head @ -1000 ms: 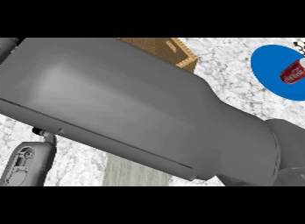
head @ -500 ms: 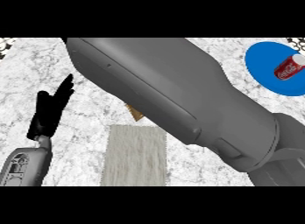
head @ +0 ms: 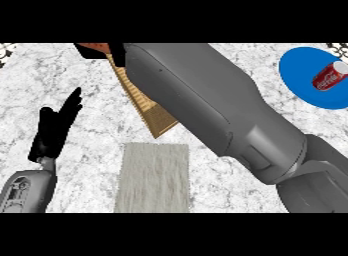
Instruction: Pick the sweet potato from the placemat and place it in the basket
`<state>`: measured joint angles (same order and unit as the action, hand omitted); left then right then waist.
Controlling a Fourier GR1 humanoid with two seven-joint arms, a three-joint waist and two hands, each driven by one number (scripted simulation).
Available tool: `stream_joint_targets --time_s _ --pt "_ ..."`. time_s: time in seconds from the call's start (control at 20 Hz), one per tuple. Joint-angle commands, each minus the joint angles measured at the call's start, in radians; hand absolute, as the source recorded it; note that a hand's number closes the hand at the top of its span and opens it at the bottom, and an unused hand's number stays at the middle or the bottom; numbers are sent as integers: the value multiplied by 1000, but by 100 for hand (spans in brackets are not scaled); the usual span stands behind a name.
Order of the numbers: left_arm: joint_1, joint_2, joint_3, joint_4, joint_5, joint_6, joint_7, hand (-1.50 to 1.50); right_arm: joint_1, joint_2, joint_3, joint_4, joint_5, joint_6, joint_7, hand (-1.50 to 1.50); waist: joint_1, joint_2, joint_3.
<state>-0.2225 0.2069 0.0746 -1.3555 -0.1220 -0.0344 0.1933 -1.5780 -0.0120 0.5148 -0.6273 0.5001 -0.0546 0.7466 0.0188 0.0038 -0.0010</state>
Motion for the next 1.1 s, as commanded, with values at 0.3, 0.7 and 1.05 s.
stream_joint_targets --time_s 0.3,0.7,1.05 --pt "-61 -17 -10 -18 -7 9 65 0 120 12 -97 66 -91 -97 -55 -150 11 3 0" --pt "-33 -11 -1 -16 -9 4 40 0 194 12 -136 73 -118 -290 -224 -150 15 5 0" --pt "-9 -6 16 0 -5 4 32 0 258 -24 -171 -32 -57 -510 -209 -150 -18 -5 1"
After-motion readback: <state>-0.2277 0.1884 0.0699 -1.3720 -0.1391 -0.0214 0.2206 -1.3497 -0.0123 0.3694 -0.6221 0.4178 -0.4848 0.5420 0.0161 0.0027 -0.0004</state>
